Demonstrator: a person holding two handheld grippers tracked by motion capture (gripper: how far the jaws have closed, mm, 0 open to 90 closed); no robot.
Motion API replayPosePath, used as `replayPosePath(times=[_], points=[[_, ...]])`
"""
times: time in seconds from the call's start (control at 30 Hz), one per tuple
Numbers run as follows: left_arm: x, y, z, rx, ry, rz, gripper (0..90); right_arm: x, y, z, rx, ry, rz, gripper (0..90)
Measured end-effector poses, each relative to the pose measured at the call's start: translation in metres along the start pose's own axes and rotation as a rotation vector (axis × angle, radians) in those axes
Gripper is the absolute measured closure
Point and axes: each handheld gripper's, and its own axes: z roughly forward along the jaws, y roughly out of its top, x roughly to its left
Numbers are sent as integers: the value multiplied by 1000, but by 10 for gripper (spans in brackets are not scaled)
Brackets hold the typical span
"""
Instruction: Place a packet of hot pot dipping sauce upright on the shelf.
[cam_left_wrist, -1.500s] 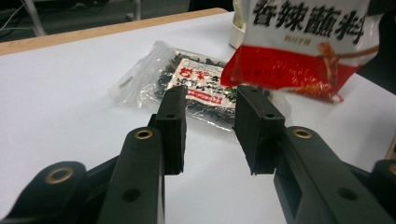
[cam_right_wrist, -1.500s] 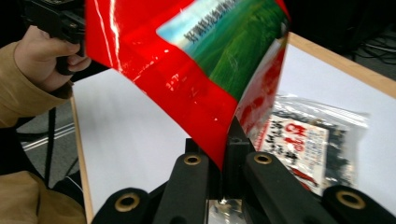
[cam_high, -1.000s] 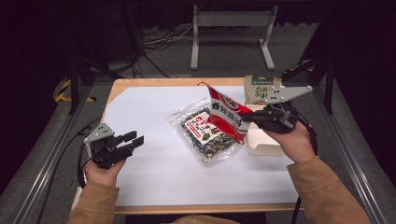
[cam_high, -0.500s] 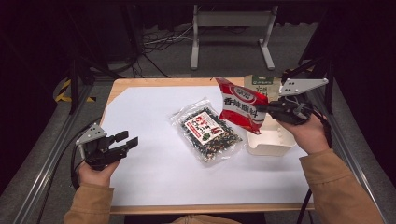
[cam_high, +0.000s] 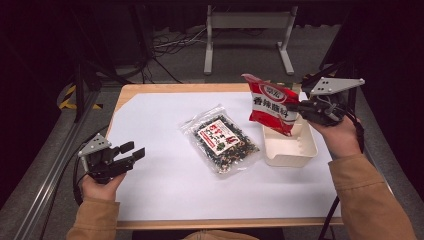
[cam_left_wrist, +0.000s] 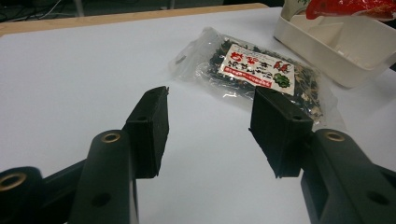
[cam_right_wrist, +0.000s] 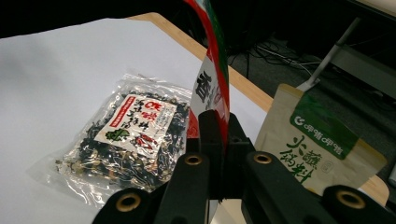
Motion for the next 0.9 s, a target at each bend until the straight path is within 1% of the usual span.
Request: replayPosePath(times=[0.03, 0.1, 0.17, 0.3, 0.4, 0.47, 0.5, 0.6, 0.83, 0.9], points=[[1, 0, 0, 3, 0, -3, 452, -3, -2, -1, 0, -9, 1, 897], [2, -1, 0, 9, -6, -11, 444, -4, -2, -1, 2, -12, 0, 897], [4, -1, 0, 5, -14, -17, 434, -8, -3, -2, 0, -18, 2, 897], [6, -2, -1, 1, -21, -13, 419, -14, -5, -3, -3, -27, 9, 897], [6, -2, -2, -1, -21, -17, 413, -18, -7, -4, -6, -39, 6, 897], [7, -2, -2, 4, -21, -11, 414, -21, -8, -4, -7, -50, -3, 897], [7, -3, -1, 4, -20, -15, 413, -23, -9, -4, -8, -55, -7, 897], [7, -3, 0, 7, -20, -12, 414, -29, -11, -2, -1, -66, -5, 897], [7, -4, 1, 14, -19, -12, 413, -37, -16, 3, 7, -66, 6, 897], [7, -4, 2, 14, -19, -20, 407, -39, -18, 7, 12, -64, 10, 897]])
